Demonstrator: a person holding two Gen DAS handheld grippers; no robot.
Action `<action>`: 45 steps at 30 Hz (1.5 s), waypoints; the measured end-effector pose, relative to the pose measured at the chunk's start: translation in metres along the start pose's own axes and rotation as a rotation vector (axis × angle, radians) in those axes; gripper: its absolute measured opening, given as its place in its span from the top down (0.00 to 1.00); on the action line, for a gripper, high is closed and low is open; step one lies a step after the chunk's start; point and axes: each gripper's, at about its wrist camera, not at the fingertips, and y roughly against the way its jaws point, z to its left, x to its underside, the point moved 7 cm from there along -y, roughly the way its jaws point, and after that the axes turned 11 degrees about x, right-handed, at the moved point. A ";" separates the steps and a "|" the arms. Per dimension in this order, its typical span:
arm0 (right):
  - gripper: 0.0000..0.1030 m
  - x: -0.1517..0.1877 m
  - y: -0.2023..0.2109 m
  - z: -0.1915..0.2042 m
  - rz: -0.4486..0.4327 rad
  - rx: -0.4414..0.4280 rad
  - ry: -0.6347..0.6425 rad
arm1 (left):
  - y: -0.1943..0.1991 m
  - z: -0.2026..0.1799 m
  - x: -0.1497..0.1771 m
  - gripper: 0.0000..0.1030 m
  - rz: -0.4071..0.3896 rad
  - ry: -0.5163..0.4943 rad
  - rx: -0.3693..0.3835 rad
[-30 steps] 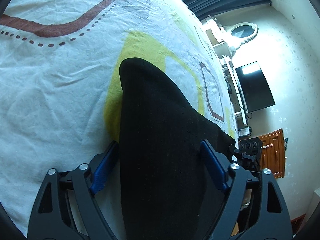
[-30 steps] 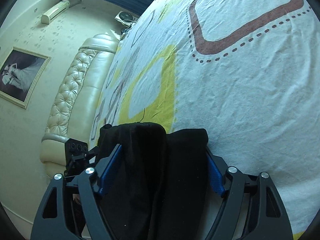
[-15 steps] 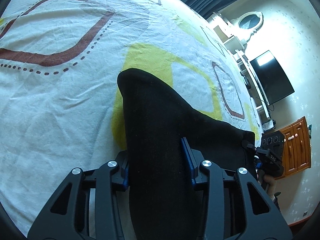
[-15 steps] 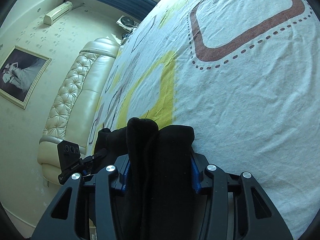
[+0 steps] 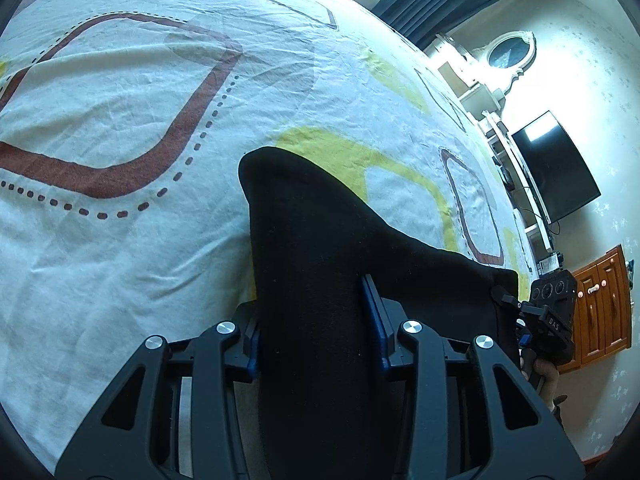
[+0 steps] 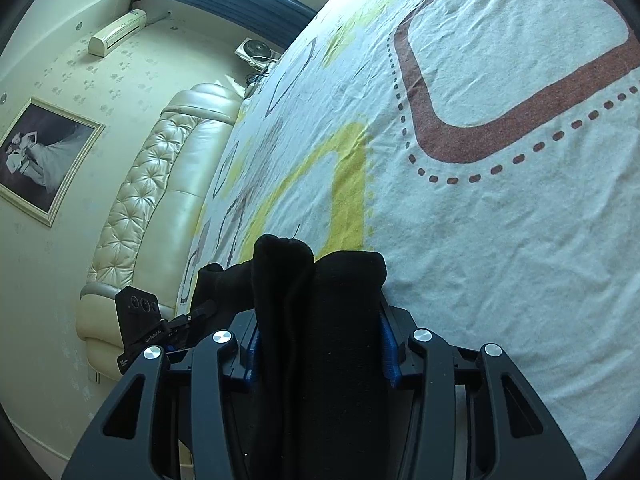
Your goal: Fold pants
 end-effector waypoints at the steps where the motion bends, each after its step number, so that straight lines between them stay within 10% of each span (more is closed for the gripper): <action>1: 0.56 -0.002 -0.002 0.001 0.000 0.001 0.000 | 0.000 0.001 -0.002 0.62 -0.002 0.004 0.000; 18: 0.52 -0.016 -0.016 0.001 0.009 -0.017 -0.023 | -0.001 0.018 -0.018 0.55 -0.028 0.033 0.049; 37: 0.27 0.083 0.033 0.008 0.119 -0.057 -0.030 | 0.068 0.007 0.099 0.30 -0.027 0.164 0.205; 42: 0.46 0.086 0.033 0.002 0.105 -0.014 -0.038 | 0.058 0.003 0.106 0.26 0.008 0.145 0.204; 45: 0.55 0.088 0.037 -0.003 0.094 -0.017 -0.049 | 0.056 0.002 0.108 0.42 0.000 0.126 0.199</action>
